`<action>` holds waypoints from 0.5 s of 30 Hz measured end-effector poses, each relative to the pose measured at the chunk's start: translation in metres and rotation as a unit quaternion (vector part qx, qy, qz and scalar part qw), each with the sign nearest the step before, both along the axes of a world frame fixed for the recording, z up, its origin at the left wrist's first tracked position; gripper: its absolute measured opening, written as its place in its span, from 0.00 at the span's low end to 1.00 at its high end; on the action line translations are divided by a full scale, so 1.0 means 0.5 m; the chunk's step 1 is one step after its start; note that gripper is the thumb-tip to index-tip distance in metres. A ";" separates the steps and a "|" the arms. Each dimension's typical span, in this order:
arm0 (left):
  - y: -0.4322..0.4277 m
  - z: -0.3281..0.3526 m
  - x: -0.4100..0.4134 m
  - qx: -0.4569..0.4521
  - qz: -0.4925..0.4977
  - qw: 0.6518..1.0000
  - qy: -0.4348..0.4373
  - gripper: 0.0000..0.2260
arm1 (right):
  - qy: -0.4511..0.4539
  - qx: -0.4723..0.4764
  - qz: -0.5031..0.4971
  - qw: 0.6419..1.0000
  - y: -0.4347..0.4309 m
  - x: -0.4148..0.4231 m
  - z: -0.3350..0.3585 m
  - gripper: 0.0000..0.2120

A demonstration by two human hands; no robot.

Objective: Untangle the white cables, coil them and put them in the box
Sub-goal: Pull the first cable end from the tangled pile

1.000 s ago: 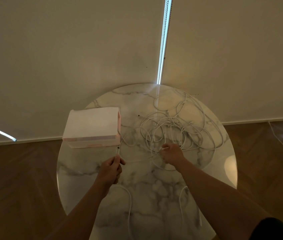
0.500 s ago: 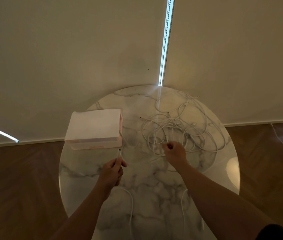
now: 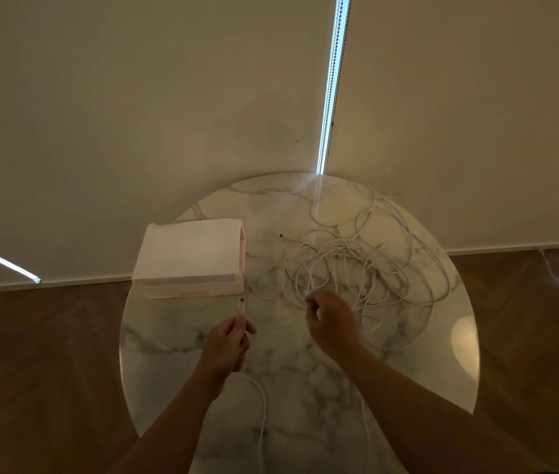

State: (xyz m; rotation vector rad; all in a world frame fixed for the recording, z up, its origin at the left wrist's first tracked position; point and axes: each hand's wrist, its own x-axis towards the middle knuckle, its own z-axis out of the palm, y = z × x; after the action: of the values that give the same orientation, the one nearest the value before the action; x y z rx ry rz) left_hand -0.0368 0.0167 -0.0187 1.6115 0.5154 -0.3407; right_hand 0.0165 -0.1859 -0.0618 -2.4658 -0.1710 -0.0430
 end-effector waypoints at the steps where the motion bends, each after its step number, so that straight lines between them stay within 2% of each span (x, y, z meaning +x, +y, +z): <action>1: 0.001 0.001 -0.002 0.002 0.000 1.000 0.000 0.16 | 0.073 -0.033 0.063 0.995 0.011 -0.005 -0.004 0.14; 3: 0.003 0.002 -0.005 0.001 0.001 1.000 0.003 0.16 | 0.212 -0.133 0.156 0.955 0.029 -0.013 -0.008 0.27; 6: 0.008 0.004 -0.006 -0.003 0.007 1.000 0.007 0.16 | 0.285 -0.217 0.192 0.914 0.053 -0.017 -0.002 0.32; 9: 0.014 0.006 -0.006 -0.007 0.011 1.000 0.008 0.16 | 0.232 -0.247 0.182 0.923 0.068 -0.006 -0.001 0.26; 12: 0.018 0.006 -0.004 -0.011 0.016 1.000 0.002 0.16 | 0.141 -0.225 0.198 0.943 0.084 0.022 -0.008 0.19; 15: 0.017 0.004 0.001 -0.006 0.018 1.000 0.001 0.17 | 0.163 -0.226 0.234 0.931 0.104 0.058 -0.021 0.24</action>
State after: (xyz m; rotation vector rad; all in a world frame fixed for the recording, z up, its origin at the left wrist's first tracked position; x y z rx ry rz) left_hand -0.0361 0.0250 -0.0165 1.5879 0.5424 -0.3176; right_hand 0.0455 -0.1338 -0.0721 -2.7644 -0.6819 0.6784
